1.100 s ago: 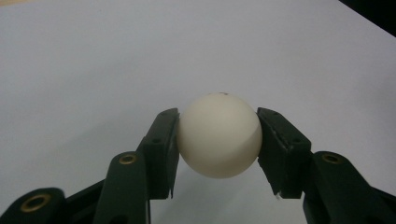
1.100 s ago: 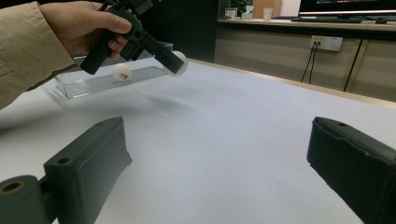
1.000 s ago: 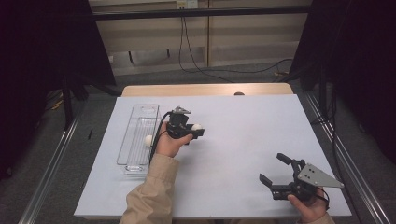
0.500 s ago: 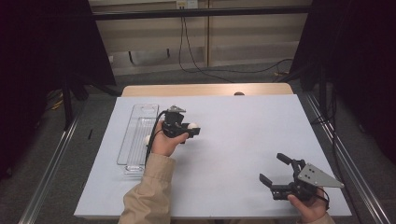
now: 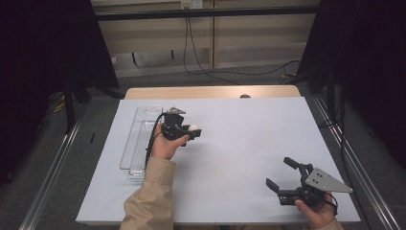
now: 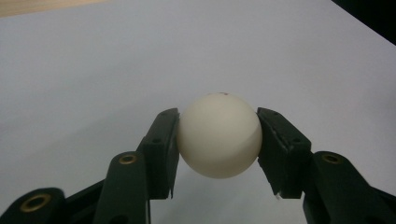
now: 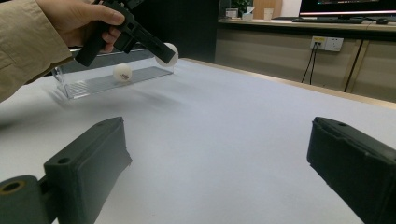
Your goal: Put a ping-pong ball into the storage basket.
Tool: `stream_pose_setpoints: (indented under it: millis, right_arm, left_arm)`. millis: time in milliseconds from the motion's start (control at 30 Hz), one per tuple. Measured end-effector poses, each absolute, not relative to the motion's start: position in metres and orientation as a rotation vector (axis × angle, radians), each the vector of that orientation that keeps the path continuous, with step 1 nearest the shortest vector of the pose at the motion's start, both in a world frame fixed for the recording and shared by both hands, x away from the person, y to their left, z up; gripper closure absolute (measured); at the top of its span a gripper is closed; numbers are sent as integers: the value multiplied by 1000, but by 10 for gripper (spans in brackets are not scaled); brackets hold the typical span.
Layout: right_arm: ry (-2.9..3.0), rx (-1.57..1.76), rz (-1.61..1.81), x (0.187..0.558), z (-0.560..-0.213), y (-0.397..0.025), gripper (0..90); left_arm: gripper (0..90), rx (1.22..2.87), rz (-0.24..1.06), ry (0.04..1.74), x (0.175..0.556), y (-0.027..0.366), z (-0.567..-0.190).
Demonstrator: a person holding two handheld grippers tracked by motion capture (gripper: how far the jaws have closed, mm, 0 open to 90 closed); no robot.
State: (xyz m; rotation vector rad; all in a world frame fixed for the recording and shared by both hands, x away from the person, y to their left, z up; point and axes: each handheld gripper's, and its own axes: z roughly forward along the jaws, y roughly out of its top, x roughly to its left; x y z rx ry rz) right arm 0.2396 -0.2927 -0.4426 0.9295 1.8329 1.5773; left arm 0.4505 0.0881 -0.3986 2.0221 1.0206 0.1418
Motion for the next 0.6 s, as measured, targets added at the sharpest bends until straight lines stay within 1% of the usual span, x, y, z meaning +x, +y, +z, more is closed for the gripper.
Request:
stream_pose_setpoints:
  millis: [300, 600]
  right_arm:
    - [1833, 931, 1578, 240, -443, -293, 43]
    - [1833, 930, 1577, 240, -443, -293, 43]
  left_arm:
    - [509, 1999, 156, 1045, 451, 98, -395]
    - [509, 2013, 162, 1044, 451, 103, -392]
